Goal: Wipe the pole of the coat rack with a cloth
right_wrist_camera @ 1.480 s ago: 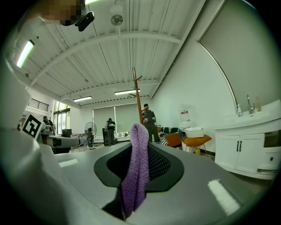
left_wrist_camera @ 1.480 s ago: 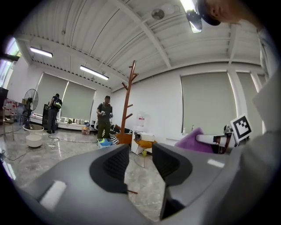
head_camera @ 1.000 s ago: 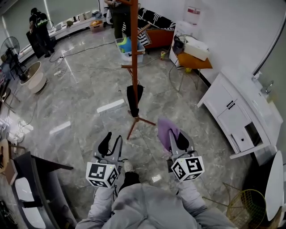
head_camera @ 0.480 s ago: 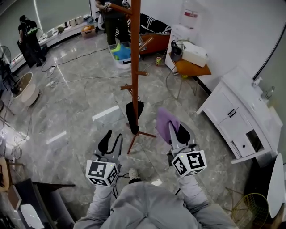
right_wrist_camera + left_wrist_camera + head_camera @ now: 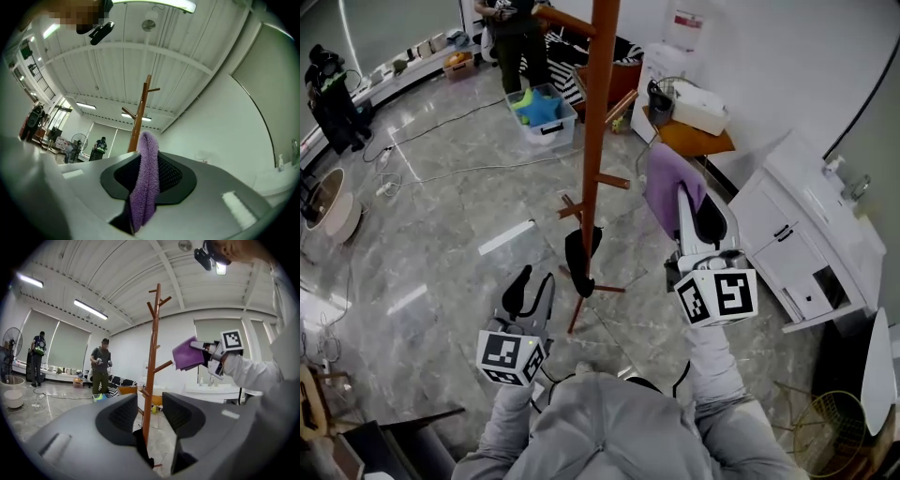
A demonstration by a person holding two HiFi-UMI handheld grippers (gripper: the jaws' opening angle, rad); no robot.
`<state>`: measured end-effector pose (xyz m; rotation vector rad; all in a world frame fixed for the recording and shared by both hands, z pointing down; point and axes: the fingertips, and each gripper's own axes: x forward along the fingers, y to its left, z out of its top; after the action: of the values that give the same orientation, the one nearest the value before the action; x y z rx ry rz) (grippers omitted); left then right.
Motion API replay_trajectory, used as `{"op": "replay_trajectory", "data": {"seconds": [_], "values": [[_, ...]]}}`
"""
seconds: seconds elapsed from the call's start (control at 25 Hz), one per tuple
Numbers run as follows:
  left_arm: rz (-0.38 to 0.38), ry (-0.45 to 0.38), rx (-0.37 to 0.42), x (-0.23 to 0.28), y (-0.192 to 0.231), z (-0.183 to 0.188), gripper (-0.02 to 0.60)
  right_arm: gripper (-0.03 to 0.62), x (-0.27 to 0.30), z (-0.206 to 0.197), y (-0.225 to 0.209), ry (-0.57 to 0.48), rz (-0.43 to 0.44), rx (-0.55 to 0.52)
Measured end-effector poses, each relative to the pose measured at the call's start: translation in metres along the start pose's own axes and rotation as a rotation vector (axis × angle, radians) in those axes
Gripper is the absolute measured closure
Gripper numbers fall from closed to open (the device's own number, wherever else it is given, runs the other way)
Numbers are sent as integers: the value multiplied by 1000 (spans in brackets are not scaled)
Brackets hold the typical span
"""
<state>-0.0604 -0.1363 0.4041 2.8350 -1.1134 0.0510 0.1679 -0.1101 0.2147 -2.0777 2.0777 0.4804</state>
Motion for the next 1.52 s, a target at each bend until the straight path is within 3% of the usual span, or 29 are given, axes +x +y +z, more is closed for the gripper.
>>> {"op": "replay_trajectory", "data": {"seconds": [0.28,0.48,0.84,1.52], "values": [[33,-10,-41,1,38,-3,411,526,68,49,44,-125,79,-218],[92,-21,-63,-7,59,-6,411,526,101,44,79,-89,170,-346],[206,-50,-96,-24,86,-8,411,526,131,18,104,-22,281,-325],[204,-37,-106,-8,66,-13,411,526,125,-36,126,118,367,-352]]}}
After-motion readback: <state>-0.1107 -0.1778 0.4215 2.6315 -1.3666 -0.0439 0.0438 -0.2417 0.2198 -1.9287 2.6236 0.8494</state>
